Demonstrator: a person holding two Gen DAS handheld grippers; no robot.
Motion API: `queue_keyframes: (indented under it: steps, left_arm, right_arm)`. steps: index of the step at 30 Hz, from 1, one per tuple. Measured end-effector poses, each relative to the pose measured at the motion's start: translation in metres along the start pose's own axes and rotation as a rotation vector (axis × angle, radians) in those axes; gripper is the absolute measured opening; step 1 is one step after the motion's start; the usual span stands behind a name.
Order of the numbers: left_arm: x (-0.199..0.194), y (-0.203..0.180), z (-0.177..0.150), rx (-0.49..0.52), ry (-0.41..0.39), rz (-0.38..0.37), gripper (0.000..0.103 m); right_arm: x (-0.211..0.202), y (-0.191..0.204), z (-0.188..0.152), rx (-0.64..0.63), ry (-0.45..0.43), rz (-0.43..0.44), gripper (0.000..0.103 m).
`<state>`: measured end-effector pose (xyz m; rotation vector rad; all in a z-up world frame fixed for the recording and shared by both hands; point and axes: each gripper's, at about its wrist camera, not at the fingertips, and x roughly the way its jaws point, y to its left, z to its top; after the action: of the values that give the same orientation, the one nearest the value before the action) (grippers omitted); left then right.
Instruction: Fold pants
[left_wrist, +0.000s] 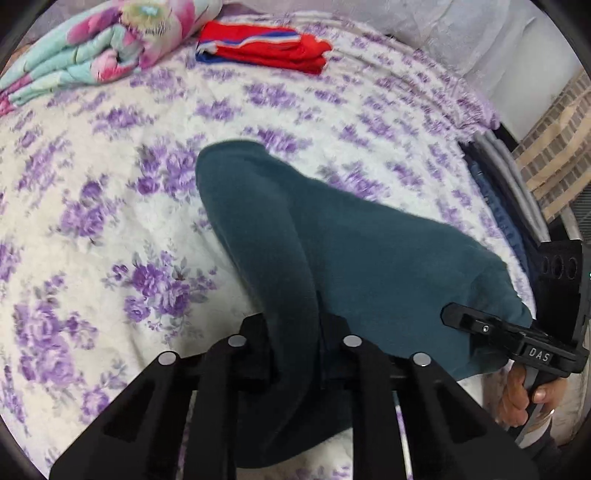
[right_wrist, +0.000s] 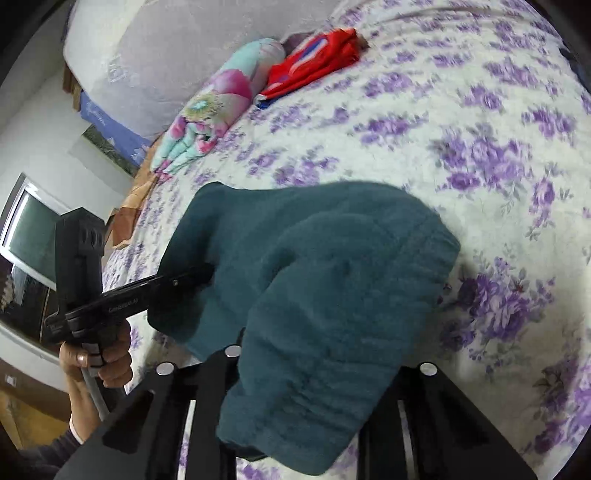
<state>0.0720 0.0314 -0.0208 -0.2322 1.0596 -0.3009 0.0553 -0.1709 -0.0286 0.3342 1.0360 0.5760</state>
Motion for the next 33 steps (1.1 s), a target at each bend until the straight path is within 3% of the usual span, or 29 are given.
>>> queue_keyframes:
  steps: [5, 11, 13, 17, 20, 23, 26, 27, 28, 29, 30, 31, 33]
  left_arm:
    - [-0.053, -0.022, 0.019, 0.081, -0.152, -0.020, 0.015]
    - [-0.102, -0.038, 0.097, 0.145, -0.346, 0.001, 0.015]
    - [-0.107, -0.041, 0.138, 0.141, -0.403, 0.024, 0.015]
    - [-0.100, -0.040, 0.212, 0.122, -0.444, 0.075, 0.015]
    - [-0.068, -0.030, 0.278, 0.102, -0.459, 0.147, 0.015]
    - [-0.026, -0.015, 0.324, 0.081, -0.462, 0.207, 0.015]
    - [0.040, 0.013, 0.358, 0.070, -0.435, 0.303, 0.027]
    - [0.073, 0.027, 0.365, 0.066, -0.394, 0.380, 0.043]
    - [0.102, 0.041, 0.367, 0.055, -0.346, 0.468, 0.062]
    - [0.127, 0.053, 0.366, 0.040, -0.296, 0.558, 0.067]
    - [0.152, 0.069, 0.361, 0.013, -0.246, 0.629, 0.071]
    - [0.167, 0.082, 0.355, -0.016, -0.229, 0.624, 0.078]
    - [0.173, 0.087, 0.342, -0.015, -0.340, 0.612, 0.080]
  right_arm:
    - [-0.035, 0.034, 0.023, -0.125, -0.092, 0.005, 0.020]
    - [-0.073, 0.073, 0.106, -0.301, -0.278, -0.050, 0.020]
    - [-0.076, 0.082, 0.145, -0.343, -0.323, -0.079, 0.020]
    - [-0.057, 0.092, 0.225, -0.405, -0.367, -0.141, 0.020]
    - [-0.019, 0.084, 0.289, -0.450, -0.382, -0.195, 0.020]
    - [0.023, 0.063, 0.330, -0.461, -0.377, -0.226, 0.021]
    - [0.082, 0.020, 0.363, -0.412, -0.380, -0.288, 0.038]
    - [0.107, -0.006, 0.369, -0.358, -0.393, -0.362, 0.066]
    - [0.125, -0.026, 0.372, -0.308, -0.396, -0.433, 0.088]
    - [0.147, -0.054, 0.372, -0.231, -0.372, -0.518, 0.089]
    - [0.157, -0.072, 0.369, -0.181, -0.350, -0.521, 0.090]
    - [0.162, -0.088, 0.365, -0.127, -0.358, -0.459, 0.096]
    - [0.157, -0.115, 0.364, 0.001, -0.358, -0.303, 0.098]
